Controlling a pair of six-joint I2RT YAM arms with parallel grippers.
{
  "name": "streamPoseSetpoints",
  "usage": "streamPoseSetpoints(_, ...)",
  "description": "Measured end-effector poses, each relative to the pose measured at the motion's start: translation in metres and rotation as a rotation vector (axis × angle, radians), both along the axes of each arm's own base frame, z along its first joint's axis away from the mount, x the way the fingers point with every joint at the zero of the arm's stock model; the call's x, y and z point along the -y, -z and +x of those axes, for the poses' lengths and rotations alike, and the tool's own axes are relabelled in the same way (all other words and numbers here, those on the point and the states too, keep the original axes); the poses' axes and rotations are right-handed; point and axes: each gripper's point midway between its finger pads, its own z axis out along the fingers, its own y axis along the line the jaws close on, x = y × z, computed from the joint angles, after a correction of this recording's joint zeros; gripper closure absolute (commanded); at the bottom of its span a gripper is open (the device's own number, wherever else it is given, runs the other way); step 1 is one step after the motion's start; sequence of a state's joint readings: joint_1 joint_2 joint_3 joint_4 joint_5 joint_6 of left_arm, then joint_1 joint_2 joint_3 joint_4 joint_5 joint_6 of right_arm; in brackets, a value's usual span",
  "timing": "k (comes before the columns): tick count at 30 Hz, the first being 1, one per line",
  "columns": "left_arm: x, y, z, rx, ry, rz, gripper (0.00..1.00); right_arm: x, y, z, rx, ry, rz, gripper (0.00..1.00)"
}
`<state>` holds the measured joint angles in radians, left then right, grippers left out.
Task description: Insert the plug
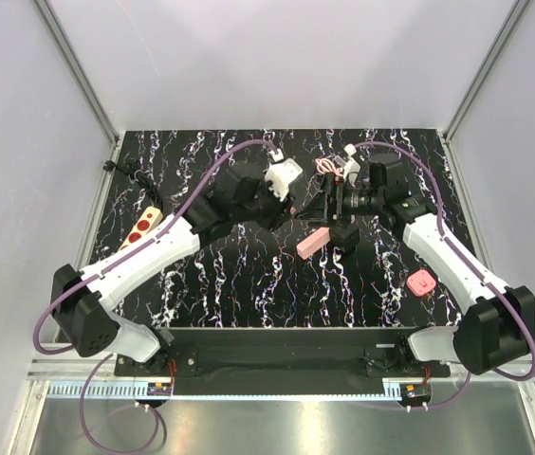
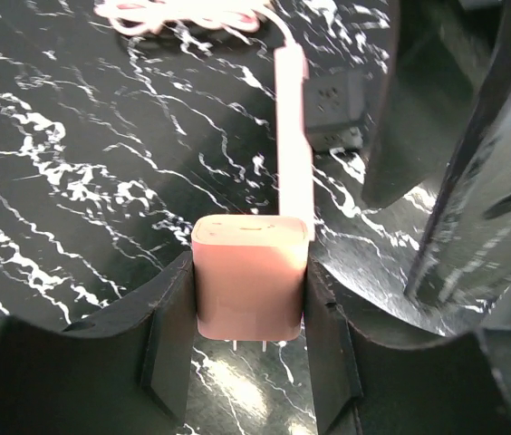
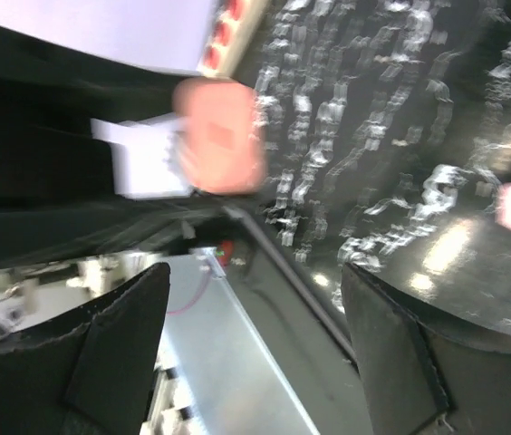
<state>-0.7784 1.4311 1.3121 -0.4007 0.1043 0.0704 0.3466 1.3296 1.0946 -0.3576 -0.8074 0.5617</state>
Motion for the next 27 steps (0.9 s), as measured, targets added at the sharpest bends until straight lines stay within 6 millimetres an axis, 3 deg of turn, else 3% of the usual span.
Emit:
streamPoseSetpoints(4, 0.01, 0.007, -0.015, 0.008, 0.051, 0.033, 1.0, -0.005, -0.021, -0.006, 0.015, -0.027, 0.074, 0.2)
streamPoseSetpoints(7, 0.011, 0.008, -0.018, 0.025, 0.056, 0.054, 1.0, -0.004, -0.023, -0.005, 0.006, -0.021, 0.082, 0.22)
streamPoseSetpoints(10, 0.015, 0.009, -0.024, 0.034, 0.076, 0.068, 1.0, -0.005, -0.019, -0.002, -0.01, -0.013, 0.081, 0.3)
streamPoseSetpoints(17, 0.028, 0.008, -0.039, 0.057, 0.132, 0.078, 1.0, -0.02, 0.016, -0.001, -0.117, -0.057, 0.044, 0.41)
streamPoseSetpoints(20, 0.025, 0.015, -0.043, 0.048, 0.141, 0.105, 1.0, -0.028, 0.02, -0.006, -0.127, -0.089, 0.04, 0.54)
streamPoseSetpoints(24, 0.024, 0.019, -0.045, 0.045, 0.148, 0.124, 0.99, -0.032, 0.02, -0.01, -0.09, -0.127, 0.038, 0.95)
streamPoseSetpoints(26, 0.024, 0.019, -0.045, 0.049, 0.148, 0.126, 0.88, -0.032, 0.019, -0.011, -0.082, -0.137, 0.04, 1.0)
streamPoseSetpoints(27, 0.024, 0.019, -0.045, 0.051, 0.146, 0.129, 0.73, -0.032, 0.019, -0.012, -0.079, -0.144, 0.042, 1.0)
